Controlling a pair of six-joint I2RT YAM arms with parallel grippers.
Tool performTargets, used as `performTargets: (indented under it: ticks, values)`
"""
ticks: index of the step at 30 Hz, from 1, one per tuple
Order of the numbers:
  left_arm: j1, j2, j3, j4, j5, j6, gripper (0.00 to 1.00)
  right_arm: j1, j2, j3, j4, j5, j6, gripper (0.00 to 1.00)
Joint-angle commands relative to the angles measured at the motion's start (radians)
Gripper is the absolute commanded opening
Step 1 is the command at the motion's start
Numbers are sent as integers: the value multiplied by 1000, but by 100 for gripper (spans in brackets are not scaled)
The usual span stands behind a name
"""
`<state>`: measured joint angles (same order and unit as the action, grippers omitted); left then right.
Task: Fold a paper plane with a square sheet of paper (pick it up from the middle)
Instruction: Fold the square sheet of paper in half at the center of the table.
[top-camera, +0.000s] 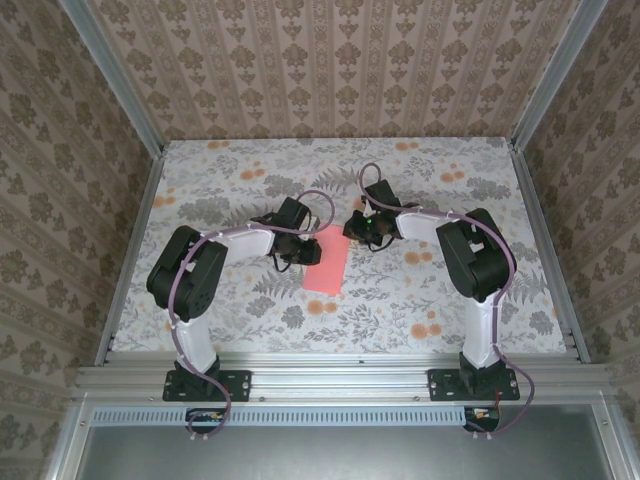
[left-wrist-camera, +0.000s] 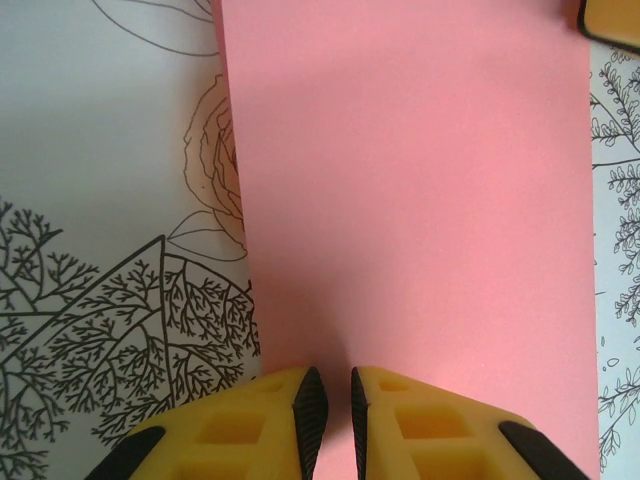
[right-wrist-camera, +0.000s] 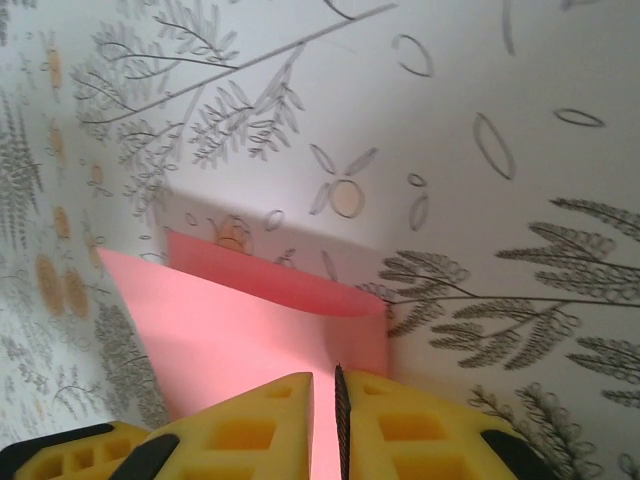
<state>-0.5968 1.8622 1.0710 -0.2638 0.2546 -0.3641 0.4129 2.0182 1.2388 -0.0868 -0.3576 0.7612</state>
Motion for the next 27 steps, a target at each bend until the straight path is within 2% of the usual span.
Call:
performTargets:
  ticks: [1, 12, 27]
  values:
    - [8, 68, -59, -185, -90, 30, 22, 18, 11, 31, 32, -6, 21, 17]
    - [9, 57, -72, -187, -93, 31, 22, 3, 110, 86, -12, 34, -8, 17]
    - [31, 51, -100, -184, -84, 34, 21, -76, 114, 113, -78, 99, -64, 17]
